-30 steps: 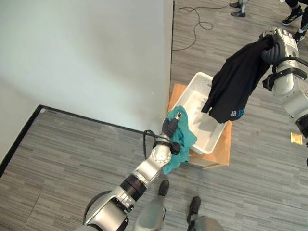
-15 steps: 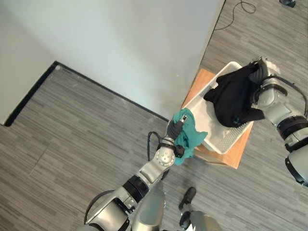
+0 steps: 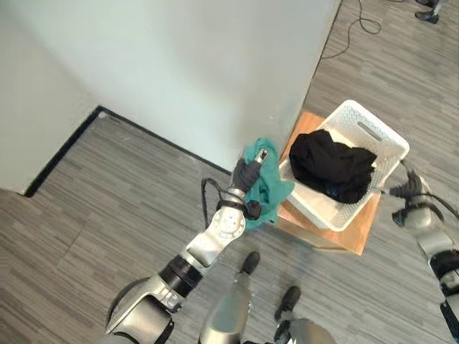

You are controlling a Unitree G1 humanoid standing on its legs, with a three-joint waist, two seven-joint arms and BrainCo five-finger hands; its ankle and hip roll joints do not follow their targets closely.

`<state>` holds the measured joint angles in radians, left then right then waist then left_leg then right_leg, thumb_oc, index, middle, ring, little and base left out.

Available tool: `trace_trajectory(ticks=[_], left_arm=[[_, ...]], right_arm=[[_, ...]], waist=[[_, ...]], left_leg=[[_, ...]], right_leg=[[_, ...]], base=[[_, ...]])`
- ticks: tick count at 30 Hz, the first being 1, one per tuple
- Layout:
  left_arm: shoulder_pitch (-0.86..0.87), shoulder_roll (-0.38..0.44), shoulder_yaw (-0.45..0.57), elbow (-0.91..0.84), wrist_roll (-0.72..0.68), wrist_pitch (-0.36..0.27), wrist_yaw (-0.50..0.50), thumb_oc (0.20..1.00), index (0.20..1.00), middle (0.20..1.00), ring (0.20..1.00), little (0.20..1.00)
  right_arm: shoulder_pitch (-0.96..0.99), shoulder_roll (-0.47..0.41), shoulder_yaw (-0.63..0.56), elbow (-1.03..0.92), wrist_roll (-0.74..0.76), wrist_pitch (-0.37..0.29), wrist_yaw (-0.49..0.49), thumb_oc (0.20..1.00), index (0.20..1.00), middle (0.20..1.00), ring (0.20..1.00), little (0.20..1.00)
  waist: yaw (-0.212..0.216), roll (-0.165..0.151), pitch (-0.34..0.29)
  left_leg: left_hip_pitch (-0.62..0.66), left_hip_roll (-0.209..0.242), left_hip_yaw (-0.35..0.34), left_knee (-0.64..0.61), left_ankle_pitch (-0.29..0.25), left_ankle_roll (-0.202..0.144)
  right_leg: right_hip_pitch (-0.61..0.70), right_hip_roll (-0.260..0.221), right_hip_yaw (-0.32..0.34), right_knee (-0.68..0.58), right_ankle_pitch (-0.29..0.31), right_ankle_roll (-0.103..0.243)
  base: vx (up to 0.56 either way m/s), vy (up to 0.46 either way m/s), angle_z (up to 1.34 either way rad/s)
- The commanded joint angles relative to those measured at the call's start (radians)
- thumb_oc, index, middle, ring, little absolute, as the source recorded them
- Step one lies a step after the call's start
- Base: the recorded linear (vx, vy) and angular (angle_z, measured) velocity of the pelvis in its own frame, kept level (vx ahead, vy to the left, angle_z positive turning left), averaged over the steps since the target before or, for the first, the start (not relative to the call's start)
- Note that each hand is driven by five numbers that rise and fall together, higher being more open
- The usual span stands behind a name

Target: Pick up bed clothes into laundry basket.

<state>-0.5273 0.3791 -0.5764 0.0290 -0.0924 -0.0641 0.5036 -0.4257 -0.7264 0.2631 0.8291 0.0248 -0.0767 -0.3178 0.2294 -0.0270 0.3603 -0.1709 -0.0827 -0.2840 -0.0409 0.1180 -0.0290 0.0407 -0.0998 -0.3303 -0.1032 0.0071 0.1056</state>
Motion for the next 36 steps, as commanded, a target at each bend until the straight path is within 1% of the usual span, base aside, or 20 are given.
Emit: trace_trajectory(ticks=[1, 2, 3, 5, 7, 8, 9, 11, 14, 16, 17, 19, 20, 22, 29, 31, 33, 36], left_arm=[[-0.096, -0.086, 0.032, -0.033, 0.107, -0.074, 0.007, 0.200, 0.200, 0.200, 0.200, 0.200], [-0.121, -0.052, 0.065, -0.126, 0.125, -0.092, -0.012, 0.200, 0.200, 0.200, 0.200, 0.200], [-0.119, -0.051, 0.065, -0.129, 0.125, -0.090, -0.012, 0.200, 0.200, 0.200, 0.200, 0.200], [-0.158, -0.052, 0.086, -0.169, 0.122, -0.102, -0.013, 0.200, 0.200, 0.200, 0.200, 0.200], [-0.222, -0.083, 0.086, -0.172, 0.121, -0.104, -0.016, 0.200, 0.200, 0.200, 0.200, 0.200], [-0.293, -0.112, 0.083, -0.147, 0.116, -0.100, -0.016, 0.200, 0.200, 0.200, 0.200, 0.200], [-0.296, -0.113, 0.081, -0.143, 0.116, -0.102, -0.015, 0.200, 0.200, 0.200, 0.200, 0.200], [-0.363, -0.144, 0.081, -0.119, 0.111, -0.095, -0.011, 0.200, 0.200, 0.200, 0.200, 0.200], [-0.429, -0.182, 0.087, -0.091, 0.106, -0.086, -0.004, 0.200, 0.200, 0.200, 0.200, 0.200], [-0.465, -0.205, 0.083, -0.054, 0.112, -0.078, 0.000, 0.200, 0.200, 0.200, 0.200, 0.200], [-0.502, -0.233, 0.074, 0.013, 0.120, -0.062, 0.013, 0.200, 0.200, 0.200, 0.200, 0.200], [-0.507, -0.237, 0.073, 0.019, 0.121, -0.065, 0.015, 0.200, 0.200, 0.200, 0.200, 0.200], [-0.557, -0.260, 0.045, 0.124, 0.130, -0.043, 0.028, 0.200, 0.200, 0.200, 0.200, 0.200], [-0.574, -0.263, 0.036, 0.161, 0.133, -0.039, 0.034, 0.200, 0.200, 0.200, 0.200, 0.200], [-0.680, -0.243, -0.020, 0.334, 0.172, 0.003, 0.069, 0.200, 0.200, 0.200, 0.200, 0.200], [-0.698, -0.240, -0.027, 0.353, 0.175, 0.005, 0.073, 0.200, 0.200, 0.200, 0.200, 0.200], [-0.752, -0.230, -0.039, 0.401, 0.168, 0.014, 0.079, 0.200, 0.200, 0.200, 0.200, 0.200], [-0.786, -0.221, -0.039, 0.405, 0.163, 0.015, 0.083, 0.200, 0.200, 0.200, 0.200, 0.200]], right_arm=[[0.030, -0.077, 0.052, -0.026, 0.024, -0.027, 0.004, 1.000, 1.000, 1.000, 1.000, 1.000], [0.119, -0.032, 0.067, 0.073, -0.032, -0.002, 0.052, 1.000, 1.000, 1.000, 1.000, 1.000], [0.120, -0.031, 0.066, 0.074, -0.033, -0.003, 0.052, 1.000, 1.000, 1.000, 1.000, 1.000], [0.165, 0.003, 0.069, 0.139, -0.055, 0.011, 0.069, 1.000, 1.000, 1.000, 1.000, 1.000], [0.208, 0.050, 0.068, 0.213, -0.068, 0.031, 0.082, 1.000, 1.000, 1.000, 1.000, 1.000], [0.245, 0.088, 0.078, 0.275, -0.098, 0.052, 0.092, 1.000, 1.000, 1.000, 1.000, 1.000], [0.245, 0.089, 0.076, 0.277, -0.098, 0.051, 0.091, 1.000, 1.000, 1.000, 1.000, 1.000], [0.289, 0.127, 0.088, 0.339, -0.135, 0.077, 0.100, 1.000, 1.000, 1.000, 1.000, 1.000], [0.343, 0.161, 0.083, 0.402, -0.169, 0.109, 0.103, 1.000, 1.000, 1.000, 1.000, 1.000], [0.378, 0.177, 0.052, 0.424, -0.151, 0.115, 0.102, 1.000, 1.000, 1.000, 1.000, 1.000], [0.398, 0.194, 0.014, 0.434, -0.093, 0.110, 0.100, 1.000, 1.000, 1.000, 1.000, 1.000], [0.399, 0.193, 0.011, 0.433, -0.093, 0.110, 0.100, 1.000, 1.000, 1.000, 1.000, 1.000], [0.407, 0.204, -0.002, 0.422, -0.063, 0.100, 0.093, 1.000, 1.000, 1.000, 1.000, 1.000], [0.407, 0.211, -0.003, 0.418, -0.060, 0.099, 0.090, 1.000, 1.000, 1.000, 1.000, 1.000], [0.359, 0.252, 0.027, 0.401, -0.032, 0.090, 0.074, 1.000, 1.000, 1.000, 1.000, 1.000], [0.349, 0.257, 0.033, 0.399, -0.032, 0.090, 0.072, 1.000, 1.000, 1.000, 1.000, 1.000], [0.335, 0.273, 0.062, 0.382, -0.042, 0.088, 0.070, 1.000, 1.000, 1.000, 1.000, 1.000], [0.334, 0.279, 0.072, 0.374, -0.050, 0.087, 0.071, 1.000, 1.000, 1.000, 1.000, 1.000]], waist=[[-0.027, 0.043, -0.090], [-0.032, 0.076, -0.104], [-0.031, 0.075, -0.104], [-0.033, 0.094, -0.114], [-0.040, 0.108, -0.122], [-0.047, 0.120, -0.131], [-0.046, 0.120, -0.130], [-0.058, 0.129, -0.134], [-0.071, 0.140, -0.139], [-0.079, 0.145, -0.143], [-0.096, 0.150, -0.145], [-0.094, 0.151, -0.144], [-0.115, 0.152, -0.145], [-0.120, 0.153, -0.145], [-0.147, 0.153, -0.145], [-0.148, 0.151, -0.143], [-0.158, 0.146, -0.143], [-0.162, 0.141, -0.143]], left_leg=[[0.041, 0.035, 0.008, -0.046, -0.038, -0.036], [0.052, 0.036, 0.017, -0.046, -0.039, -0.032], [0.052, 0.036, 0.018, -0.046, -0.039, -0.032], [0.058, 0.035, 0.024, -0.046, -0.039, -0.030], [0.064, 0.035, 0.027, -0.046, -0.038, -0.030], [0.070, 0.034, 0.028, -0.046, -0.037, -0.029], [0.070, 0.034, 0.027, -0.046, -0.037, -0.029], [0.075, 0.033, 0.028, -0.046, -0.036, -0.028], [0.079, 0.033, 0.035, -0.046, -0.037, -0.028], [0.082, 0.034, 0.040, -0.046, -0.039, -0.028], [0.083, 0.037, 0.048, -0.046, -0.039, -0.029], [0.083, 0.037, 0.049, -0.046, -0.039, -0.029], [0.084, 0.039, 0.057, -0.046, -0.038, -0.030], [0.083, 0.039, 0.060, -0.046, -0.038, -0.030], [0.082, 0.050, 0.083, -0.046, -0.045, -0.030], [0.081, 0.052, 0.088, -0.046, -0.046, -0.029], [0.078, 0.059, 0.107, -0.046, -0.052, -0.029], [0.074, 0.061, 0.112, -0.046, -0.054, -0.028]], right_leg=[[0.022, 0.039, 0.007, 0.016, -0.049, -0.022], [0.028, 0.033, 0.018, 0.016, -0.052, -0.020], [0.028, 0.033, 0.018, 0.016, -0.052, -0.020], [0.031, 0.029, 0.026, 0.016, -0.055, -0.019], [0.036, 0.027, 0.028, 0.016, -0.058, -0.017], [0.042, 0.026, 0.029, 0.016, -0.061, -0.016], [0.043, 0.026, 0.028, 0.016, -0.061, -0.016], [0.047, 0.025, 0.029, 0.016, -0.062, -0.016], [0.048, 0.024, 0.030, 0.016, -0.063, -0.011], [0.049, 0.023, 0.033, 0.016, -0.064, -0.010], [0.050, 0.024, 0.037, 0.016, -0.064, -0.009], [0.050, 0.024, 0.038, 0.016, -0.064, -0.009], [0.050, 0.024, 0.041, 0.016, -0.065, -0.008], [0.048, 0.025, 0.042, 0.016, -0.064, -0.007], [0.035, 0.027, 0.057, 0.016, -0.059, -0.002], [0.032, 0.028, 0.062, 0.016, -0.057, -0.001], [0.020, 0.029, 0.072, 0.016, -0.053, 0.003], [0.015, 0.029, 0.075, 0.016, -0.052, 0.003]], base=[[0.01, 0.000, -0.12], [0.01, 0.008, -0.14], [0.00, 0.010, -0.20], [0.00, 0.001, -0.12], [0.03, -0.026, -0.08], [0.04, -0.031, -0.01], [0.04, -0.029, 0.04], [0.03, -0.021, 0.01], [0.00, 0.000, 0.00], [0.03, -0.014, -0.04], [0.02, -0.012, -0.03], [0.01, -0.007, -0.05], [0.02, -0.014, -0.14], [0.02, -0.014, -0.18], [0.02, -0.001, -0.09], [0.02, 0.006, -0.08], [0.03, 0.012, -0.07], [0.01, 0.002, -0.09]])
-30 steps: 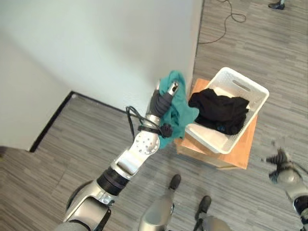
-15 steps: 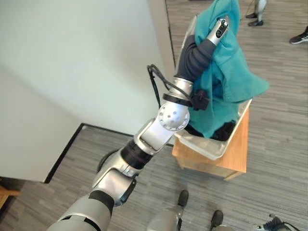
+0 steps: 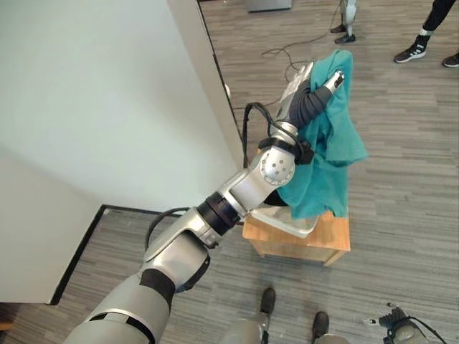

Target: Pick up bed clothes into laundry basket.

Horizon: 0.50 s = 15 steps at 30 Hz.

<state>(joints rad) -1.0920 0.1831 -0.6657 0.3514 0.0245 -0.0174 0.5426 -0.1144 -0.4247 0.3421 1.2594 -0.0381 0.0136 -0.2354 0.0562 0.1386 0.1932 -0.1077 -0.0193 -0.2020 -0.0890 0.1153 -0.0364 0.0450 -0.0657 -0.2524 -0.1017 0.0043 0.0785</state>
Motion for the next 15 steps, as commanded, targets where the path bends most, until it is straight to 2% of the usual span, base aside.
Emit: trace_trajectory(ticks=[1, 4, 7, 9, 10, 13, 15], left_arm=[[-0.221, -0.025, 0.051, 0.083, 0.046, -0.032, 0.044, 0.200, 0.200, 0.200, 0.200, 0.200], [-0.262, -0.016, 0.035, 0.098, 0.087, -0.011, 0.041, 0.200, 0.200, 0.200, 0.200, 0.200], [-0.369, -0.039, 0.019, 0.193, 0.123, 0.043, 0.079, 0.200, 0.200, 0.200, 0.200, 0.200], [-0.388, -0.029, 0.010, 0.206, 0.145, 0.050, 0.081, 0.200, 0.200, 0.200, 0.200, 0.200], [-0.424, -0.017, -0.007, 0.257, 0.146, 0.069, 0.078, 0.200, 0.200, 0.200, 0.200, 0.200], [-0.432, -0.013, -0.010, 0.275, 0.149, 0.075, 0.081, 0.200, 0.200, 0.200, 0.200, 0.200], [-0.440, -0.020, -0.026, 0.349, 0.166, 0.096, 0.075, 0.200, 0.200, 0.200, 0.200, 0.200]], right_arm=[[0.023, -0.023, -0.007, -0.056, 0.013, -0.004, -0.011, 1.000, 1.000, 1.000, 1.000, 1.000], [-0.003, -0.012, 0.027, -0.021, 0.002, -0.009, 0.007, 1.000, 1.000, 1.000, 1.000, 1.000], [-0.009, 0.031, 0.043, -0.032, -0.010, -0.007, -0.020, 1.000, 1.000, 1.000, 1.000, 1.000], [-0.017, 0.036, 0.051, -0.038, -0.012, -0.008, -0.022, 1.000, 1.000, 1.000, 1.000, 1.000], [-0.046, 0.046, 0.082, -0.058, -0.015, -0.007, -0.026, 1.000, 1.000, 1.000, 1.000, 1.000], [-0.051, 0.050, 0.090, -0.064, -0.015, -0.008, -0.027, 1.000, 1.000, 1.000, 1.000, 1.000], [-0.061, 0.062, 0.121, -0.091, -0.021, -0.015, -0.031, 1.000, 1.000, 1.000, 1.000, 1.000]], waist=[[0.011, -0.024, 0.024], [0.021, -0.023, 0.021], [-0.008, -0.038, 0.036], [-0.016, -0.045, 0.040], [-0.030, -0.068, 0.062], [-0.032, -0.076, 0.067], [-0.051, -0.105, 0.097]], left_leg=[[0.011, -0.002, 0.031, 0.002, -0.051, -0.021], [0.004, -0.004, 0.022, 0.002, -0.051, -0.019], [-0.017, 0.004, 0.043, 0.002, -0.054, -0.015], [-0.025, 0.007, 0.052, 0.002, -0.056, -0.013], [-0.054, 0.017, 0.069, 0.002, -0.056, -0.013], [-0.065, 0.020, 0.074, 0.002, -0.055, -0.012], [-0.098, 0.032, 0.091, 0.002, -0.052, -0.012]], right_leg=[[0.011, -0.005, -0.003, 0.014, -0.050, 0.030], [0.005, -0.005, -0.010, 0.014, -0.051, 0.032], [-0.026, 0.002, 0.014, 0.014, -0.041, 0.034], [-0.039, 0.003, 0.021, 0.014, -0.036, 0.035], [-0.075, 0.009, 0.034, 0.014, -0.026, 0.036], [-0.090, 0.012, 0.039, 0.014, -0.023, 0.036], [-0.132, 0.018, 0.049, 0.014, -0.011, 0.038]], base=[[0.02, 0.008, -0.06], [0.03, 0.025, -0.05], [-0.01, 0.022, -0.01], [-0.03, 0.029, -0.26], [-0.04, 0.029, -0.37], [-0.02, 0.028, -0.21], [-0.03, 0.056, -0.27]])
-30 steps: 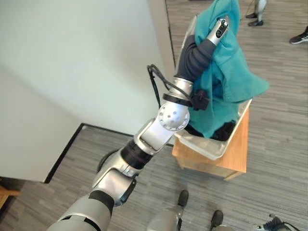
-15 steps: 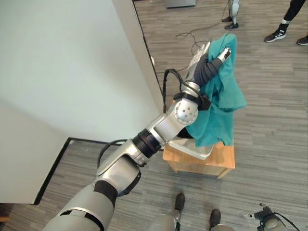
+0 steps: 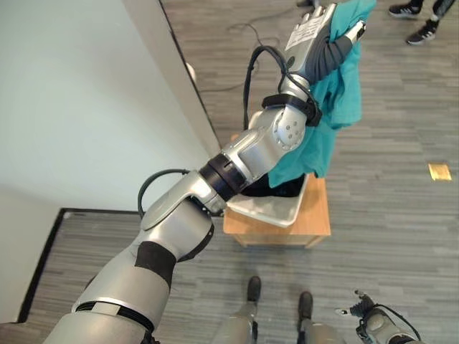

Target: Pick up bed clothes into laundry basket.

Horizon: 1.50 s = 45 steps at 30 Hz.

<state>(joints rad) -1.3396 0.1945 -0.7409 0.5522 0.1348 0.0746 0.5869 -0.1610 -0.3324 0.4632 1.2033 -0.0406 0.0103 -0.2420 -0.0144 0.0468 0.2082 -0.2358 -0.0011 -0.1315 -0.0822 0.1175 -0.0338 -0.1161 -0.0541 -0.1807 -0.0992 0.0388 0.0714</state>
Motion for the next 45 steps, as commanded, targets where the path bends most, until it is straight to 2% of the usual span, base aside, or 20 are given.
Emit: trace_trajectory(ticks=[1, 4, 5, 7, 12, 13, 14, 19, 24, 29, 33, 36, 37, 38, 39, 42, 44, 45], left_arm=[[-0.198, -0.034, 0.044, 0.177, 0.060, 0.010, 0.030, 0.200, 0.200, 0.200, 0.200, 0.200], [-0.201, -0.030, 0.026, 0.284, 0.094, 0.041, 0.024, 0.200, 0.200, 0.200, 0.200, 0.200], [-0.202, -0.030, 0.026, 0.285, 0.093, 0.041, 0.025, 0.200, 0.200, 0.200, 0.200, 0.200], [-0.194, -0.030, 0.013, 0.387, 0.119, 0.064, 0.011, 0.200, 0.200, 0.200, 0.200, 0.200], [-0.182, -0.041, 0.015, 0.502, 0.122, 0.073, -0.008, 0.200, 0.200, 0.200, 0.200, 0.200], [-0.179, -0.039, 0.023, 0.548, 0.110, 0.066, -0.007, 0.765, 0.765, 0.765, 0.765, 0.765], [-0.173, -0.036, 0.030, 0.569, 0.104, 0.060, -0.005, 1.000, 1.000, 1.000, 1.000, 1.000], [-0.179, -0.035, 0.043, 0.525, 0.090, 0.049, 0.030, 1.000, 1.000, 1.000, 1.000, 1.000], [-0.203, -0.043, 0.066, 0.303, 0.031, 0.008, 0.062, 1.000, 1.000, 1.000, 1.000, 1.000], [-0.193, -0.035, 0.077, 0.213, 0.011, -0.016, 0.068, 1.000, 1.000, 1.000, 1.000, 1.000], [-0.125, -0.022, 0.124, 0.071, -0.015, -0.035, 0.095, 1.000, 1.000, 1.000, 1.000, 1.000], [-0.019, 0.016, 0.167, -0.045, -0.022, -0.039, 0.102, 1.000, 1.000, 1.000, 1.000, 1.000], [0.036, 0.030, 0.180, -0.090, -0.020, -0.043, 0.104, 1.000, 1.000, 1.000, 1.000, 1.000], [0.171, 0.049, 0.209, -0.183, -0.014, -0.055, 0.094, 1.000, 1.000, 1.000, 1.000, 1.000], [0.177, 0.051, 0.210, -0.189, -0.013, -0.053, 0.092, 1.000, 1.000, 1.000, 1.000, 1.000], [0.405, 0.066, 0.254, -0.295, -0.028, -0.089, 0.074, 1.000, 1.000, 1.000, 1.000, 1.000], [0.544, 0.079, 0.275, -0.331, -0.043, -0.107, 0.068, 1.000, 1.000, 1.000, 1.000, 1.000], [0.546, 0.080, 0.276, -0.332, -0.043, -0.107, 0.068, 1.000, 1.000, 1.000, 1.000, 1.000]], right_arm=[[-0.014, -0.026, 0.008, -0.043, -0.017, -0.013, -0.026, 1.000, 1.000, 1.000, 1.000, 1.000], [-0.029, -0.007, 0.035, -0.083, -0.007, -0.033, -0.035, 1.000, 1.000, 1.000, 1.000, 1.000], [-0.029, -0.006, 0.035, -0.083, -0.007, -0.032, -0.035, 1.000, 1.000, 1.000, 1.000, 1.000], [-0.034, 0.006, 0.055, -0.108, -0.004, -0.049, -0.035, 1.000, 1.000, 1.000, 1.000, 1.000], [-0.028, 0.014, 0.067, -0.117, 0.008, -0.066, -0.032, 1.000, 1.000, 1.000, 1.000, 1.000], [-0.026, 0.015, 0.074, -0.118, 0.017, -0.075, -0.028, 1.000, 1.000, 1.000, 1.000, 1.000], [-0.020, 0.013, 0.081, -0.118, 0.022, -0.084, -0.025, 1.000, 1.000, 1.000, 1.000, 1.000], [0.005, 0.005, 0.092, -0.113, 0.006, -0.089, -0.026, 1.000, 1.000, 1.000, 1.000, 1.000], [0.040, -0.012, 0.068, -0.103, 0.003, -0.082, -0.020, 1.000, 1.000, 1.000, 1.000, 1.000], [0.024, -0.012, 0.059, -0.106, 0.000, -0.069, -0.021, 1.000, 1.000, 1.000, 1.000, 1.000], [-0.005, -0.007, 0.046, -0.168, 0.007, -0.063, -0.033, 1.000, 1.000, 1.000, 1.000, 1.000], [-0.034, -0.002, 0.010, -0.277, 0.062, -0.075, -0.049, 1.000, 1.000, 1.000, 1.000, 1.000], [-0.043, -0.001, 0.002, -0.328, 0.076, -0.082, -0.058, 1.000, 1.000, 1.000, 1.000, 1.000], [-0.066, 0.002, 0.005, -0.434, 0.080, -0.088, -0.068, 1.000, 1.000, 1.000, 1.000, 1.000], [-0.063, 0.002, 0.006, -0.437, 0.079, -0.087, -0.068, 1.000, 1.000, 1.000, 1.000, 1.000], [-0.123, -0.009, 0.023, -0.580, 0.045, -0.094, -0.091, 1.000, 1.000, 1.000, 1.000, 1.000], [-0.168, -0.021, 0.042, -0.646, -0.010, -0.089, -0.114, 1.000, 1.000, 1.000, 1.000, 1.000], [-0.167, -0.021, 0.043, -0.646, -0.010, -0.089, -0.114, 1.000, 1.000, 1.000, 1.000, 1.000]], waist=[[0.015, -0.024, 0.088], [-0.008, -0.064, 0.119], [-0.007, -0.065, 0.118], [-0.021, -0.090, 0.128], [-0.029, -0.106, 0.133], [-0.034, -0.114, 0.139], [-0.035, -0.117, 0.141], [-0.034, -0.115, 0.143], [-0.017, -0.085, 0.133], [-0.001, -0.063, 0.123], [0.020, -0.041, 0.103], [0.039, -0.029, 0.094], [0.047, -0.024, 0.092], [0.067, -0.016, 0.087], [0.066, -0.016, 0.086], [0.110, -0.002, 0.091], [0.140, 0.011, 0.092], [0.138, 0.010, 0.089]], left_leg=[[0.021, 0.018, 0.026, -0.005, -0.053, -0.016], [-0.023, 0.032, 0.052, -0.005, -0.050, -0.017], [-0.024, 0.032, 0.053, -0.005, -0.049, -0.017], [-0.046, 0.041, 0.064, -0.005, -0.047, -0.018], [-0.052, 0.041, 0.072, -0.005, -0.048, -0.019], [-0.055, 0.038, 0.073, -0.005, -0.047, -0.018], [-0.052, 0.037, 0.071, -0.005, -0.048, -0.017], [-0.041, 0.033, 0.071, -0.005, -0.053, -0.016], [0.012, 0.022, 0.068, -0.005, -0.065, -0.008], [0.045, 0.013, 0.059, -0.005, -0.073, -0.001], [0.071, 0.004, 0.044, -0.005, -0.081, 0.007], [0.086, -0.002, 0.030, -0.005, -0.087, 0.012], [0.091, -0.003, 0.026, -0.005, -0.088, 0.014], [0.099, -0.008, 0.013, -0.005, -0.088, 0.016], [0.100, -0.009, 0.012, -0.005, -0.088, 0.016], [0.112, -0.016, -0.021, -0.005, -0.085, 0.013], [0.103, -0.027, -0.054, -0.005, -0.061, 0.011], [0.104, -0.026, -0.056, -0.005, -0.068, 0.010]], right_leg=[[0.017, 0.009, -0.015, 0.012, -0.041, 0.045], [-0.040, 0.018, 0.004, 0.012, -0.025, 0.048], [-0.042, 0.018, 0.004, 0.012, -0.024, 0.048], [-0.071, 0.023, 0.014, 0.012, -0.016, 0.050], [-0.085, 0.022, 0.014, 0.012, -0.011, 0.050], [-0.092, 0.020, 0.012, 0.012, -0.008, 0.049], [-0.090, 0.018, 0.006, 0.012, -0.007, 0.049], [-0.081, 0.014, 0.003, 0.012, -0.006, 0.049], [-0.021, 0.004, 0.000, 0.012, -0.018, 0.046], [0.013, -0.001, 0.002, 0.012, -0.025, 0.044], [0.045, -0.008, -0.003, 0.012, -0.032, 0.041], [0.057, -0.011, -0.002, 0.012, -0.036, 0.038], [0.062, -0.012, -0.003, 0.012, -0.037, 0.037], [0.076, -0.013, -0.008, 0.012, -0.041, 0.033], [0.077, -0.013, -0.009, 0.012, -0.042, 0.033], [0.100, -0.014, -0.023, 0.012, -0.051, 0.019], [0.104, -0.018, -0.046, 0.012, -0.047, 0.009], [0.106, -0.017, -0.046, 0.012, -0.054, 0.010]], base=[[-0.02, 0.062, -0.32], [-0.04, 0.064, -0.39], [-0.05, 0.051, -0.38], [-0.03, 0.032, -0.19], [-0.02, 0.018, -0.10], [-0.09, -0.005, 0.04], [-0.07, -0.003, 0.08], [-0.03, 0.001, 0.04], [-0.02, -0.001, 0.01], [-0.01, 0.000, 0.08], [0.01, -0.012, 0.06], [0.02, -0.011, 0.05], [0.03, -0.012, 0.10], [0.03, -0.012, 0.15], [0.02, -0.025, 0.13], [0.00, -0.036, 0.17], [-0.04, -0.043, 0.27], [0.01, -0.088, 0.56]])
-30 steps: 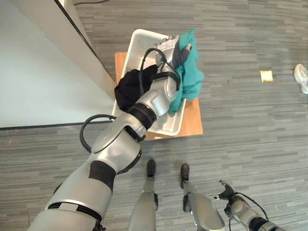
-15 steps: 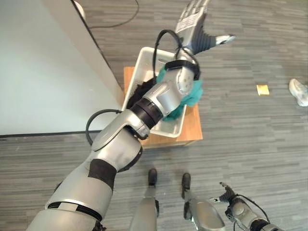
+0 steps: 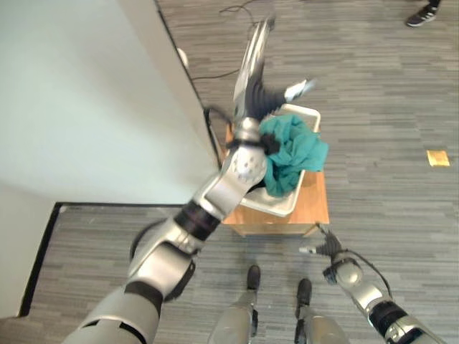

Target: Pick up bed clothes into laundry basket.

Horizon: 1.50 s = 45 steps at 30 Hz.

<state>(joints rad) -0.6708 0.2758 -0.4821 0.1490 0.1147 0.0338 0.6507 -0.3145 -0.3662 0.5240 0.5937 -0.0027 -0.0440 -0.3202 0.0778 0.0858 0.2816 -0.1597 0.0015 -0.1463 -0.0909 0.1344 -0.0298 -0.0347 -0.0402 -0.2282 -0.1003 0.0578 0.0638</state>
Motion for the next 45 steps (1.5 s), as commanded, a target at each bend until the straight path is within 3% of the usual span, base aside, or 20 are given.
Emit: trace_trajectory(ticks=[1, 4, 5, 9, 18, 19, 20, 22, 23, 24, 26, 30, 37, 40, 43, 45], left_arm=[[0.077, -0.025, 0.054, 0.070, -0.097, -0.111, -0.005, 1.000, 1.000, 1.000, 1.000, 1.000], [0.148, -0.028, 0.073, 0.080, -0.121, -0.123, -0.009, 1.000, 1.000, 1.000, 1.000, 1.000], [0.281, -0.019, 0.102, 0.109, -0.140, -0.136, -0.022, 1.000, 1.000, 1.000, 1.000, 1.000], [0.499, -0.009, 0.170, 0.132, -0.233, -0.183, -0.076, 1.000, 1.000, 1.000, 1.000, 1.000], [0.582, -0.035, 0.145, 0.081, -0.403, -0.258, -0.180, 1.000, 1.000, 1.000, 1.000, 1.000], [0.576, -0.037, 0.135, 0.068, -0.421, -0.263, -0.204, 1.000, 1.000, 1.000, 1.000, 1.000], [0.562, -0.045, 0.126, 0.064, -0.423, -0.264, -0.221, 1.000, 1.000, 1.000, 1.000, 1.000], [0.532, -0.054, 0.133, 0.060, -0.435, -0.276, -0.243, 1.000, 1.000, 1.000, 1.000, 1.000], [0.533, -0.052, 0.142, 0.047, -0.445, -0.286, -0.263, 1.000, 1.000, 1.000, 1.000, 1.000], [0.547, -0.045, 0.151, 0.023, -0.446, -0.293, -0.271, 1.000, 1.000, 1.000, 1.000, 1.000], [0.584, -0.026, 0.156, -0.023, -0.473, -0.304, -0.302, 1.000, 1.000, 1.000, 1.000, 1.000], [0.599, -0.004, 0.128, -0.105, -0.522, -0.306, -0.343, 1.000, 1.000, 1.000, 1.000, 1.000], [0.583, 0.007, 0.126, -0.167, -0.538, -0.329, -0.336, 1.000, 1.000, 1.000, 1.000, 1.000], [0.573, 0.015, 0.121, -0.196, -0.483, -0.336, -0.303, 1.000, 1.000, 1.000, 1.000, 1.000], [0.571, 0.022, 0.116, -0.212, -0.412, -0.337, -0.268, 1.000, 1.000, 1.000, 1.000, 1.000], [0.592, 0.033, 0.118, -0.240, -0.346, -0.360, -0.188, 1.000, 1.000, 1.000, 1.000, 1.000]], right_arm=[[-0.102, 0.024, 0.012, -0.064, -0.107, -0.019, -0.067, 1.000, 1.000, 1.000, 1.000, 1.000], [-0.116, 0.032, 0.018, -0.063, -0.112, -0.020, -0.075, 1.000, 1.000, 1.000, 1.000, 1.000], [-0.117, 0.046, 0.032, -0.087, -0.107, -0.035, -0.069, 1.000, 1.000, 1.000, 1.000, 1.000], [-0.089, 0.064, 0.080, -0.143, -0.151, -0.056, -0.053, 1.000, 1.000, 1.000, 1.000, 1.000], [-0.084, 0.131, 0.134, -0.141, -0.097, -0.073, -0.002, 1.000, 1.000, 1.000, 1.000, 1.000], [-0.074, 0.133, 0.132, -0.136, -0.084, -0.079, 0.003, 1.000, 1.000, 1.000, 1.000, 1.000], [-0.071, 0.127, 0.124, -0.129, -0.073, -0.086, 0.004, 1.000, 1.000, 1.000, 1.000, 1.000], [-0.070, 0.118, 0.122, -0.132, -0.048, -0.099, 0.023, 1.000, 1.000, 1.000, 1.000, 1.000], [-0.063, 0.113, 0.130, -0.139, -0.044, -0.098, 0.041, 1.000, 1.000, 1.000, 1.000, 1.000], [-0.060, 0.112, 0.135, -0.151, -0.049, -0.099, 0.052, 1.000, 1.000, 1.000, 1.000, 1.000], [-0.039, 0.110, 0.112, -0.169, -0.046, -0.100, 0.060, 1.000, 1.000, 1.000, 1.000, 1.000], [-0.008, 0.122, 0.073, -0.203, -0.059, -0.091, 0.051, 1.000, 1.000, 1.000, 1.000, 1.000], [0.058, 0.137, 0.056, -0.271, -0.042, -0.104, 0.060, 1.000, 1.000, 1.000, 1.000, 1.000], [0.053, 0.135, 0.060, -0.300, -0.054, -0.110, 0.049, 1.000, 1.000, 1.000, 1.000, 1.000], [0.052, 0.133, 0.049, -0.322, -0.065, -0.121, 0.034, 1.000, 1.000, 1.000, 1.000, 1.000], [0.048, 0.114, 0.048, -0.395, -0.085, -0.139, 0.009, 1.000, 1.000, 1.000, 1.000, 1.000]], waist=[[0.093, -0.014, 0.010], [0.106, -0.011, 0.005], [0.128, -0.009, -0.004], [0.182, 0.002, -0.027], [0.239, 0.041, -0.039], [0.242, 0.042, -0.028], [0.234, 0.041, -0.022], [0.202, 0.022, -0.020], [0.189, 0.014, -0.030], [0.194, 0.012, -0.038], [0.220, -0.003, -0.059], [0.225, -0.024, -0.077], [0.215, -0.054, -0.082], [0.225, -0.069, -0.086], [0.236, -0.078, -0.088], [0.235, -0.073, -0.076]], left_leg=[[0.028, -0.036, -0.073, 0.004, -0.070, 0.000], [0.029, -0.037, -0.082, 0.004, -0.066, -0.001], [0.035, -0.037, -0.087, 0.004, -0.061, -0.002], [0.051, -0.032, -0.104, 0.004, -0.054, -0.007], [0.036, -0.049, -0.155, 0.020, -0.029, -0.029], [0.016, -0.052, -0.136, 0.049, -0.029, -0.041], [-0.029, -0.046, -0.062, 0.090, -0.024, -0.050], [-0.067, 0.036, 0.255, 0.145, -0.052, -0.039], [-0.056, 0.065, 0.351, 0.143, -0.081, -0.032], [-0.045, 0.070, 0.370, 0.124, -0.088, -0.028], [-0.035, 0.057, 0.345, 0.109, -0.086, -0.020], [0.015, 0.039, 0.320, 0.021, -0.067, 0.000], [0.062, 0.033, 0.305, 0.006, -0.101, 0.015], [0.068, 0.020, 0.289, 0.007, -0.116, 0.024], [0.073, 0.002, 0.265, 0.007, -0.130, 0.036], [0.100, -0.051, 0.158, 0.006, -0.139, 0.071]], right_leg=[[0.039, -0.031, -0.023, 0.013, -0.081, 0.007], [0.045, -0.031, -0.027, 0.013, -0.084, 0.004], [0.056, -0.029, -0.027, 0.013, -0.087, 0.001], [0.082, -0.027, -0.038, 0.013, -0.102, -0.009], [0.124, -0.041, -0.102, 0.013, -0.128, -0.017], [0.131, -0.049, -0.116, 0.013, -0.134, -0.019], [0.129, -0.061, -0.151, 0.013, -0.134, -0.017], [0.127, -0.089, -0.245, 0.013, -0.132, -0.005], [0.143, -0.089, -0.270, 0.013, -0.154, 0.003], [0.149, -0.087, -0.274, 0.013, -0.157, 0.010], [0.177, -0.084, -0.302, 0.013, -0.163, 0.011], [0.212, -0.081, -0.351, 0.031, -0.181, 0.007], [0.219, -0.088, -0.332, 0.063, -0.195, 0.021], [0.219, -0.103, -0.326, 0.091, -0.201, 0.033], [0.205, -0.133, -0.341, 0.176, -0.206, 0.048], [0.118, -0.226, -0.329, 0.492, -0.104, 0.092]], base=[[0.02, -0.069, 0.70], [0.00, -0.053, 0.44], [0.03, -0.059, 0.30], [0.04, -0.079, -0.01], [0.00, -0.055, 0.22], [-0.10, -0.038, 0.38], [-0.16, -0.086, 0.33], [-0.11, -0.119, 1.22], [0.04, -0.060, 2.17], [0.17, -0.027, 1.81], [0.21, -0.037, 0.83], [0.17, 0.000, 0.45], [0.10, 0.033, 0.22], [0.08, 0.068, -0.11], [0.11, 0.071, 0.01], [0.22, 0.127, 0.46]])
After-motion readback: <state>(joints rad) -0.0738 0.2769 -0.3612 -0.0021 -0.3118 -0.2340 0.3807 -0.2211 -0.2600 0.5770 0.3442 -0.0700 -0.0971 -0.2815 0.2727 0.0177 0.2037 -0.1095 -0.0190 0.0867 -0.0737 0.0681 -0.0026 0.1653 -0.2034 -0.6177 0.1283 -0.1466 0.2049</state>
